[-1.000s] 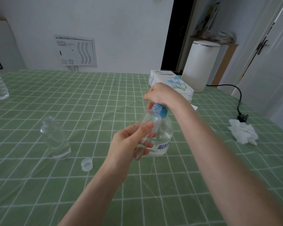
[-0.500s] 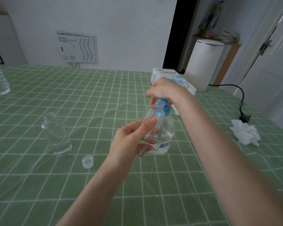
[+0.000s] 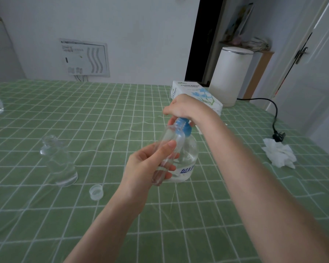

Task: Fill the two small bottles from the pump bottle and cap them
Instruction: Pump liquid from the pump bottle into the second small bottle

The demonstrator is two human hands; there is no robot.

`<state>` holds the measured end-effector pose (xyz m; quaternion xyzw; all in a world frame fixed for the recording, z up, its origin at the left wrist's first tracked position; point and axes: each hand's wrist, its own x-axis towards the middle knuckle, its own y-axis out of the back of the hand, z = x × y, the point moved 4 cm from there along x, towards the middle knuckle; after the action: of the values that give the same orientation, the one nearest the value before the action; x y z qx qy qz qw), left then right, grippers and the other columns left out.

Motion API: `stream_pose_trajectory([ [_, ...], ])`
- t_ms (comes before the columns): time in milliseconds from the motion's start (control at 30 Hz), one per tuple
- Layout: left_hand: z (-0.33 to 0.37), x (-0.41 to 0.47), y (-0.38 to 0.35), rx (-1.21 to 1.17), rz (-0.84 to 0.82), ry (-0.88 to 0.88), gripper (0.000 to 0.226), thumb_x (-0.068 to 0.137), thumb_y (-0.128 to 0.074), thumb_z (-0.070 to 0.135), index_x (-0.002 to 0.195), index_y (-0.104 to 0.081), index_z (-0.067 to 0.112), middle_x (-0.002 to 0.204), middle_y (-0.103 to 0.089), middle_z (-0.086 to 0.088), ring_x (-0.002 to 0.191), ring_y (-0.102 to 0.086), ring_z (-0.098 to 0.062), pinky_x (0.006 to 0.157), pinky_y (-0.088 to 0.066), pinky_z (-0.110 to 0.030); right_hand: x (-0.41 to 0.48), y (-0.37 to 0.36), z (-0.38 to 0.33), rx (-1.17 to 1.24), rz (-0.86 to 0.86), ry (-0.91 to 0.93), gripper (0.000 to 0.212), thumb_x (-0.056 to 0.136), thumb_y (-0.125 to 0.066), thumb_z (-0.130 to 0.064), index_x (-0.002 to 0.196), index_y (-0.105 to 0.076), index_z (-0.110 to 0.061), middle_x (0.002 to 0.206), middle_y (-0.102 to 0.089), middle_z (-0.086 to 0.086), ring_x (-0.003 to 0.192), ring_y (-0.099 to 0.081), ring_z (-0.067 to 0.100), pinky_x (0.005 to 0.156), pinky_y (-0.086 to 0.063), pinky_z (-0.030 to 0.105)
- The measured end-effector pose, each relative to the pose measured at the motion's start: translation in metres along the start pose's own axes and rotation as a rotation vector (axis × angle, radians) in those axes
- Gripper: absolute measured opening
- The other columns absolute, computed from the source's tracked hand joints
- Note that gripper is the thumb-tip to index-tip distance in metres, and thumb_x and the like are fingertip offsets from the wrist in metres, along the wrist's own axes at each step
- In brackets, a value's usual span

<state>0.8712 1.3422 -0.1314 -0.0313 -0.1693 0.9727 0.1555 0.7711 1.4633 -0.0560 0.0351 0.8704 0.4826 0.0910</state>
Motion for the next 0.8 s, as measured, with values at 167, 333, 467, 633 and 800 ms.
stream_pose_trajectory([
  [167,0.002,0.001,-0.001,0.002,0.0,-0.006,0.032,0.064,-0.07,0.043,0.086,-0.077,0.019,0.084,-0.074,-0.004,0.056,-0.061,-0.006,0.05,-0.048,-0.017,-0.001,0.007,-0.003,-0.022,0.009,0.012,0.033,0.093,-0.052,-0.029,0.119,-0.06,-0.009,0.112,-0.071,0.007,0.085,-0.059,0.02,0.057,-0.039,0.024],
  [333,0.003,0.0,-0.001,0.003,-0.01,-0.011,0.032,0.063,-0.07,0.044,0.084,-0.078,0.021,0.084,-0.074,-0.004,0.055,-0.061,-0.006,0.05,-0.048,-0.018,0.001,0.004,-0.002,-0.011,-0.021,-0.013,0.035,0.093,-0.054,-0.026,0.122,-0.059,-0.008,0.116,-0.07,0.008,0.092,-0.063,0.021,0.064,-0.043,0.026],
  [467,0.002,-0.001,0.0,0.003,-0.01,-0.007,0.032,0.062,-0.071,0.045,0.082,-0.078,0.021,0.084,-0.074,-0.005,0.055,-0.061,-0.006,0.049,-0.047,-0.017,0.004,-0.002,-0.001,-0.013,-0.033,-0.025,0.036,0.091,-0.059,-0.024,0.124,-0.058,-0.009,0.115,-0.07,0.008,0.101,-0.066,0.025,0.08,-0.049,0.032],
  [633,0.0,-0.002,0.001,0.022,0.0,0.0,0.031,0.06,-0.07,0.046,0.079,-0.078,0.022,0.081,-0.074,-0.003,0.054,-0.06,-0.006,0.049,-0.047,-0.017,0.005,-0.008,0.004,0.014,-0.055,-0.032,0.039,0.09,-0.061,-0.022,0.125,-0.059,-0.007,0.116,-0.068,0.012,0.108,-0.064,0.029,0.095,-0.051,0.038],
  [800,0.002,-0.001,-0.001,0.018,-0.004,-0.007,0.027,0.063,-0.07,0.044,0.078,-0.078,0.023,0.081,-0.074,-0.004,0.055,-0.06,-0.005,0.049,-0.047,-0.017,0.003,-0.002,0.001,0.017,-0.034,-0.003,0.035,0.09,-0.059,-0.024,0.122,-0.061,-0.009,0.114,-0.071,0.01,0.097,-0.065,0.022,0.075,-0.049,0.031],
])
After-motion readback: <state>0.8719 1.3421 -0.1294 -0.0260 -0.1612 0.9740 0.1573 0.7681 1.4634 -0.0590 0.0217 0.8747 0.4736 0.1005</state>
